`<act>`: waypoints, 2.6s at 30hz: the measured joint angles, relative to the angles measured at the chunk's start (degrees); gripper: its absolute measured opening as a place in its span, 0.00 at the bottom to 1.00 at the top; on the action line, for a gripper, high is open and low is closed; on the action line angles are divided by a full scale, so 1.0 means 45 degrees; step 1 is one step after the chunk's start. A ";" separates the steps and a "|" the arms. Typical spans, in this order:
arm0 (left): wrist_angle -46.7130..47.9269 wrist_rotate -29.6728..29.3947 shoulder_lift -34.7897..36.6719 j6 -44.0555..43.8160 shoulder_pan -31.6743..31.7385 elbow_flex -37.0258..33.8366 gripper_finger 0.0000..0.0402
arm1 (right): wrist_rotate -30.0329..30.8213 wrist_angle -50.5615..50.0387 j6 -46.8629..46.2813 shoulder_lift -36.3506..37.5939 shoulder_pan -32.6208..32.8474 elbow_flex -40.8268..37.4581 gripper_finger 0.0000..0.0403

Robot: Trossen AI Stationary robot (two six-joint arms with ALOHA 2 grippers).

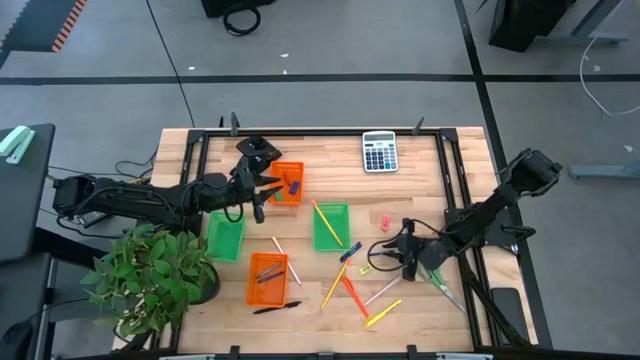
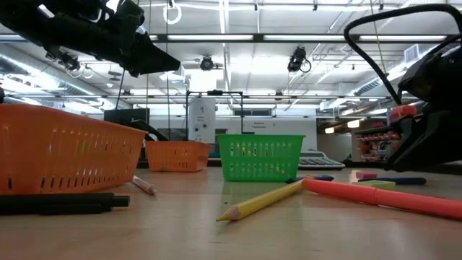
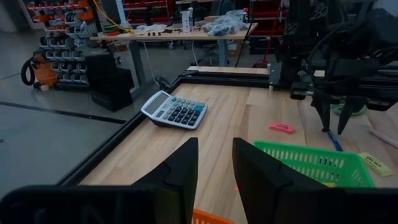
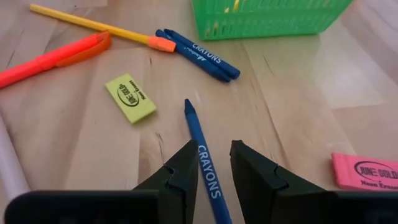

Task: Sort crayons/erasers/pens/pencils in bins
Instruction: Put the blue crayon into the bottom orange basket

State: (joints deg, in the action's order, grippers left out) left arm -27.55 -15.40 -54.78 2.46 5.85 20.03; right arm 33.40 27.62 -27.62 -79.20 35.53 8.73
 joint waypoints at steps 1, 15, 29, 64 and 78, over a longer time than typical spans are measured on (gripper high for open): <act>0.0011 0.0003 0.0000 0.0032 -0.0020 0.0000 0.27 | -0.0185 -0.0003 0.0007 0.0000 -0.0128 0.0000 0.25; 0.0123 0.0005 0.0004 0.0387 -0.0019 0.0000 0.27 | -0.1828 0.0057 0.0216 0.0000 -0.1125 0.0000 0.25; 0.0126 0.0005 0.0005 0.0408 -0.0019 0.0000 0.27 | -0.2494 0.0090 0.0087 -0.0005 -0.1116 -0.0012 0.25; 0.0126 0.0005 0.0005 0.0155 -0.0017 0.0000 0.27 | -0.1992 0.0567 0.1801 -0.0009 -0.1116 0.1798 0.10; -0.0108 0.0005 0.0005 -0.0244 -0.0043 0.0000 0.27 | -0.3998 -0.0792 0.4746 -0.0722 -0.2870 0.4814 0.09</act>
State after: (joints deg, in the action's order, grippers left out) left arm -28.04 -15.38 -54.76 1.36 5.65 20.03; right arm 15.41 24.05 -6.26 -82.45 22.61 30.39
